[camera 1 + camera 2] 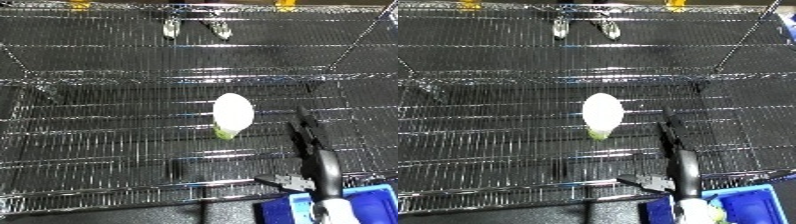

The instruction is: Pick up the object and place it into the box

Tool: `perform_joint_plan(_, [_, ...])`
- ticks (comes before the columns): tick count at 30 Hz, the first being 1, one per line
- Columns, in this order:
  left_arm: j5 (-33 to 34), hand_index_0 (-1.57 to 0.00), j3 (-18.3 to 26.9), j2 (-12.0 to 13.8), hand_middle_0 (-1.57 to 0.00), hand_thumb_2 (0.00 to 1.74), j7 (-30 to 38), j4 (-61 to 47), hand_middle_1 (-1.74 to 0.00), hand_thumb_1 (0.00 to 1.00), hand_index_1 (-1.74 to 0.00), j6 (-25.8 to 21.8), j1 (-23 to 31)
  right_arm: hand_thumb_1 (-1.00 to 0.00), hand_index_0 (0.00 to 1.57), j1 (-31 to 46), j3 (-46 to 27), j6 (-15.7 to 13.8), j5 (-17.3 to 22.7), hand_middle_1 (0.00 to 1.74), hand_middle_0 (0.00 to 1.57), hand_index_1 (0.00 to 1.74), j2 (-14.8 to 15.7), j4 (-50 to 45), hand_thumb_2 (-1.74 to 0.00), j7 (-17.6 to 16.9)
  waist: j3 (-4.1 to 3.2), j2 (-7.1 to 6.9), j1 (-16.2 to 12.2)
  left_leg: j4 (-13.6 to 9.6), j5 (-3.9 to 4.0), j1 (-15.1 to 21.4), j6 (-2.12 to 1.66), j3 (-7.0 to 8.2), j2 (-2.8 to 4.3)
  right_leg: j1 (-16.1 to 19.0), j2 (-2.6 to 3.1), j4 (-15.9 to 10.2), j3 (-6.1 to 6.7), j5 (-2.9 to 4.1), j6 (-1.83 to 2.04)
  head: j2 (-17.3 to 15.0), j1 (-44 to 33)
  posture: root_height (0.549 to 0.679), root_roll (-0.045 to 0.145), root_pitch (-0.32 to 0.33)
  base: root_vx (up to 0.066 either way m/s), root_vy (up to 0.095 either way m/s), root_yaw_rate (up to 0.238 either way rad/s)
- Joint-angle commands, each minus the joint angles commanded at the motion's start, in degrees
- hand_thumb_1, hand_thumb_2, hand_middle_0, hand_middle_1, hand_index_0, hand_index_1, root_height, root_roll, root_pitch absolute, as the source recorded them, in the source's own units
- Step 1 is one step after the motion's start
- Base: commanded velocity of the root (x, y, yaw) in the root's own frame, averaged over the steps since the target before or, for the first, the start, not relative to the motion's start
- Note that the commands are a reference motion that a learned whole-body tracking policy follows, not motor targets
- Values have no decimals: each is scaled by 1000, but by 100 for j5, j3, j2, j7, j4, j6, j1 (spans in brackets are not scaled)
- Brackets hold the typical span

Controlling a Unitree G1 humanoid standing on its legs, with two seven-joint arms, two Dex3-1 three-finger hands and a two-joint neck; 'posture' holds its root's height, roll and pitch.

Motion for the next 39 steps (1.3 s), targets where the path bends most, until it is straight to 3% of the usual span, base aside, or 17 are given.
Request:
perform_joint_plan(11, [-39, -1570, -174, 69, -1570, 1740, 67, -150, -1740, 1000, -1740, 49, -52, 0, 0, -461, 134, -12, 6, 0, 0, 0, -145, 202, 0, -52, 0, 91, 104, 140, -28, -346, 41, -13, -52, -352, -8, 193, -54, -23, -13, 270, 337, 630, 36, 137, 6, 0, 26])
perform_joint_plan(22, [-127, -1570, -266, 177, -1570, 1740, 86, -365, -1740, 1000, -1740, 39, -41, 0, 0, -987, 277, -23, -153, 0, 0, 0, -424, 375, 0, -328, 0, 230, 240, 295, 1, -949, 105, 16, -129, -976, 15, 467, -134, -44, -25, 1007, 760, 622, 31, 202, -20, 3, 12])
perform_joint_plan(29, [-204, -1570, -285, 275, -1570, 1740, 73, -494, -1740, 1000, -1740, -18, 4, 0, 0, -1300, 379, -71, -147, 0, 0, 0, -626, 479, 0, -529, 0, 307, 332, 463, -37, -1268, 139, 32, -151, -1286, -10, 638, -176, -85, -18, 1384, 1016, 617, 28, 235, -14, -4, -5])
perform_joint_plan(39, [-379, -1570, -309, 391, -1570, 1740, 27, -628, -1740, 1000, -1740, -26, 56, 0, 0, -1679, 439, -81, -114, 0, 0, 0, -800, 712, 0, -692, 0, 408, 422, 807, -159, -1623, 170, 25, -194, -1615, -52, 902, -179, -157, -29, 1624, 1234, 609, 27, 258, -5, -2, -4])
